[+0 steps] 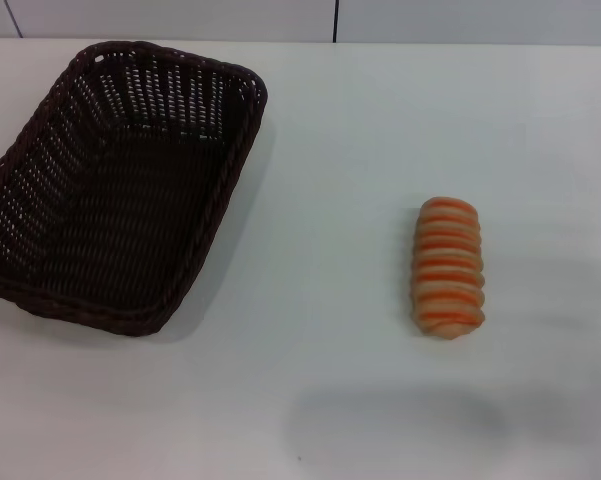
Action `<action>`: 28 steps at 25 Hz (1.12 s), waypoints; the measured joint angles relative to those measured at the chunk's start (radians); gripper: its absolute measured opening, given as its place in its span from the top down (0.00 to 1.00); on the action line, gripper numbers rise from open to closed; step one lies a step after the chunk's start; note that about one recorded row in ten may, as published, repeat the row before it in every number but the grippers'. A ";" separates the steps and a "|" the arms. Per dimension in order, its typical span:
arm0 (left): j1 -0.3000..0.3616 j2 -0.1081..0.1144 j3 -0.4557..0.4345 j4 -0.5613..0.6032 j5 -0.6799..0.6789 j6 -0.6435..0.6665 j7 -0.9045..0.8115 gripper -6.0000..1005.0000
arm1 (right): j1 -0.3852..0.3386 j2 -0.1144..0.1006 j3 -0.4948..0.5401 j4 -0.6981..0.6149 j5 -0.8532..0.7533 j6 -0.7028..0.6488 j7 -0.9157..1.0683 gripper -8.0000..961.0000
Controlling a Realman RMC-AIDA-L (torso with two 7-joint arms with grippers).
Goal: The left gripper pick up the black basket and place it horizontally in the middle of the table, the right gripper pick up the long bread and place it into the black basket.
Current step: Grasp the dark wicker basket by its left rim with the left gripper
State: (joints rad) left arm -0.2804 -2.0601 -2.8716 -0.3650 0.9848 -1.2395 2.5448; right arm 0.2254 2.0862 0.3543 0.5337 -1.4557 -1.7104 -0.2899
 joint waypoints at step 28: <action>0.012 -0.002 -0.008 0.015 0.000 -0.054 0.000 0.19 | 0.034 -0.001 0.014 -0.008 0.010 0.017 0.000 0.37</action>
State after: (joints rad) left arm -0.2686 -2.0617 -2.8793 -0.3496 0.9847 -1.2934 2.5448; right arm 0.2591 2.0853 0.3682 0.5253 -1.4461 -1.6931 -0.2899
